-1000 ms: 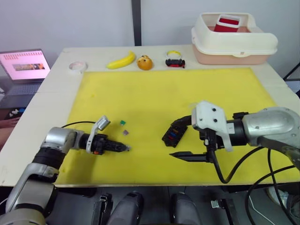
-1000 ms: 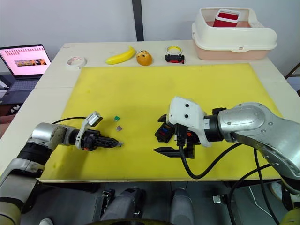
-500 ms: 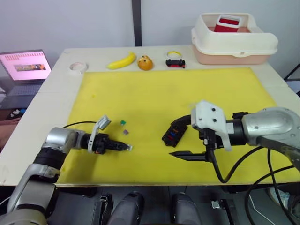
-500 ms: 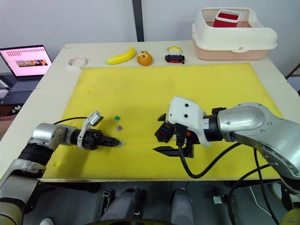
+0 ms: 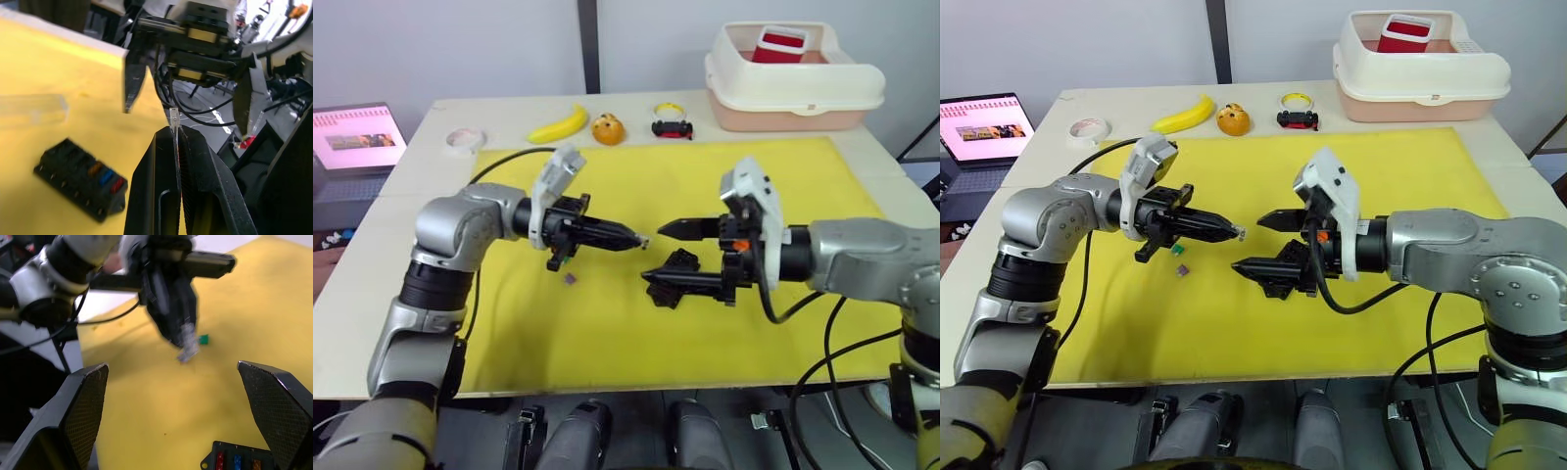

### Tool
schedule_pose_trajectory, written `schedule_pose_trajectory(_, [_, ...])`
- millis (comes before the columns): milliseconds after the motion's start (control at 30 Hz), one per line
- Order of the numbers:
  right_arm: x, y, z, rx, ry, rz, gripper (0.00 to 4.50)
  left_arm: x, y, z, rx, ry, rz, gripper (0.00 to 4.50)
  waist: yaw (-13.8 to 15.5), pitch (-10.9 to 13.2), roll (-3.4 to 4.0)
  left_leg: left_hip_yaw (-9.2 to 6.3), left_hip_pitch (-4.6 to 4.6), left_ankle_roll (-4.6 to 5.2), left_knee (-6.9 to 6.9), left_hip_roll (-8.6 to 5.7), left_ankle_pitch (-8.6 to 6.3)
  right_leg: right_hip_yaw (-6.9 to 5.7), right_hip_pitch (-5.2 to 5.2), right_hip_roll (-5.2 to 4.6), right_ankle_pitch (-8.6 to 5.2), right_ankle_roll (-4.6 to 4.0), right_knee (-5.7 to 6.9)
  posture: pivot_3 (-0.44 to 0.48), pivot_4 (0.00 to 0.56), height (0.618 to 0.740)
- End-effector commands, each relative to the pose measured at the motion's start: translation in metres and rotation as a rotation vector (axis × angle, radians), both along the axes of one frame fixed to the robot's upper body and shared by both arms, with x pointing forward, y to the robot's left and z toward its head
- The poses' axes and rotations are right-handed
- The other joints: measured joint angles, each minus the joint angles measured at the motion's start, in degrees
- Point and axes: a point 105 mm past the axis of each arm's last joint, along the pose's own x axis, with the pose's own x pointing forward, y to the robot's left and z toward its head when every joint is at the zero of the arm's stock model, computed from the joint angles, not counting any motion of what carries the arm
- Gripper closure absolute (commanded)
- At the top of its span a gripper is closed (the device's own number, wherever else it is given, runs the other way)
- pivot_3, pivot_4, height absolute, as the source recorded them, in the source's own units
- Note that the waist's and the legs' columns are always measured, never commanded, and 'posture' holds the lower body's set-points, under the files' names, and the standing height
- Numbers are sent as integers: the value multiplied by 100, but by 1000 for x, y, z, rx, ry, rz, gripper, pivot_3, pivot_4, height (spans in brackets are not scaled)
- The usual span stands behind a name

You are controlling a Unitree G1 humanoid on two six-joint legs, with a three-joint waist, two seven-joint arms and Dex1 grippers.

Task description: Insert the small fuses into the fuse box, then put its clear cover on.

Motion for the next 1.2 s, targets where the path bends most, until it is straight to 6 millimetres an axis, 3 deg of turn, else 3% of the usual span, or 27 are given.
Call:
schedule_pose_trajectory(33, [-4,0,16,44,-24,3,278,-3,-2,11,-10,-93,-24,4498,0,0,0,0,0,0,0,0,0,0,0,0,0,0,0,0,150,740])
schedule_pose_trajectory(133, [-5,-1,17,48,-10,0,1198,0,-2,9,-14,-100,-14,4500,6,0,0,1,0,0,1,-1,0,0,1,0,0,0,-1,0,150,740])
schedule_pose_trajectory(633, [-4,4,14,34,10,0,1198,-4,-6,9,-22,-108,-26,4500,32,0,-1,1,0,1,1,-1,0,0,2,2,0,0,0,0,150,740])
schedule_pose_trajectory(733, [-4,4,14,33,9,3,1958,-4,-6,8,-20,-108,-25,4500,33,0,-1,1,0,1,1,-1,0,0,2,2,0,1,0,0,150,740])
schedule_pose_trajectory(767, [-4,4,14,32,10,3,2561,-4,-6,8,-19,-107,-24,4500,33,0,-1,1,0,1,1,-1,0,0,2,2,0,1,-1,0,150,740])
schedule_pose_trajectory(833, [-4,4,14,31,10,6,3212,-4,-6,8,-20,-106,-24,4500,34,0,0,1,0,1,1,-1,0,0,2,2,0,1,-1,0,150,740])
schedule_pose_trajectory(867, [-4,4,14,30,10,6,3824,-4,-6,8,-20,-106,-25,4500,34,0,-1,1,0,1,1,-2,0,0,2,2,0,1,-1,0,150,740])
schedule_pose_trajectory(933, [-4,5,13,30,9,5,4481,-4,-6,7,-19,-107,-24,4500,34,0,0,2,0,1,2,-2,0,0,2,2,0,0,-1,0,150,740])
schedule_pose_trajectory(1200, [-4,4,15,19,-3,7,4481,-4,-5,0,25,-139,-14,4500,36,0,-1,1,0,1,1,-1,0,0,2,3,0,1,-1,0,150,740])
